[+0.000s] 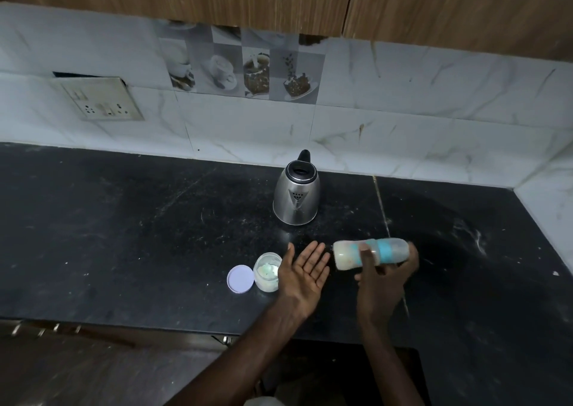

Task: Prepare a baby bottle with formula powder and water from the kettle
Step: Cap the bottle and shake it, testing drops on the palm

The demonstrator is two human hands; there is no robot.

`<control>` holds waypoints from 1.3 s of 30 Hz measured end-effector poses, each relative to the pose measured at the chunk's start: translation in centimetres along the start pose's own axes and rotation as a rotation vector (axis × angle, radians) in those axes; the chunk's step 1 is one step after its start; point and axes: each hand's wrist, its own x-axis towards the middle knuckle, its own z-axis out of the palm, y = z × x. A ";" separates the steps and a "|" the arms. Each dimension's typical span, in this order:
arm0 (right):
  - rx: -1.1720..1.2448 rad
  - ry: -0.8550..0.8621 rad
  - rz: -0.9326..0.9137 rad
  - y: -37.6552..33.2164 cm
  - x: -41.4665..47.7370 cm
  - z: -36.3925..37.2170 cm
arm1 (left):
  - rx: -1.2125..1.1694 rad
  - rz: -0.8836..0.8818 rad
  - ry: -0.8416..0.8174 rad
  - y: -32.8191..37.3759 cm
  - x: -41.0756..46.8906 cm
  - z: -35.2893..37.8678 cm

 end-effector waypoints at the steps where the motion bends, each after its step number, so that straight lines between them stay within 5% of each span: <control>1: -0.002 0.004 0.007 0.0 -0.2 0.2 | -0.010 -0.002 0.008 0.0 0.0 0.0; 4: -0.101 -0.203 -0.032 0.8 -1.1 0.8 | -0.059 -0.014 0.020 -0.2 0.1 -0.1; 8: 0.043 0.004 -0.011 0.9 -0.5 0.8 | -0.001 0.005 0.013 -0.2 0.1 0.1; 12: -0.050 -0.173 -0.050 1.3 -0.9 1.0 | -0.055 -0.015 -0.004 -0.4 0.0 -0.1; 23: 0.037 -0.024 -0.036 0.6 1.8 0.3 | 0.022 0.005 0.012 -0.1 0.2 -0.3; 27: -0.170 -0.253 -0.123 1.3 0.6 0.2 | -0.015 -0.006 0.020 -0.4 0.3 -0.5; 31: 0.038 -0.022 -0.034 1.0 1.5 0.1 | 0.030 0.012 0.011 -0.2 0.3 -0.1; 35: -0.162 -0.227 -0.097 1.4 0.5 0.7 | -0.031 -0.002 0.016 -0.4 0.3 -0.2; 39: -0.009 -0.049 -0.039 1.1 1.2 0.4 | 0.012 0.009 -0.001 -0.2 0.3 0.0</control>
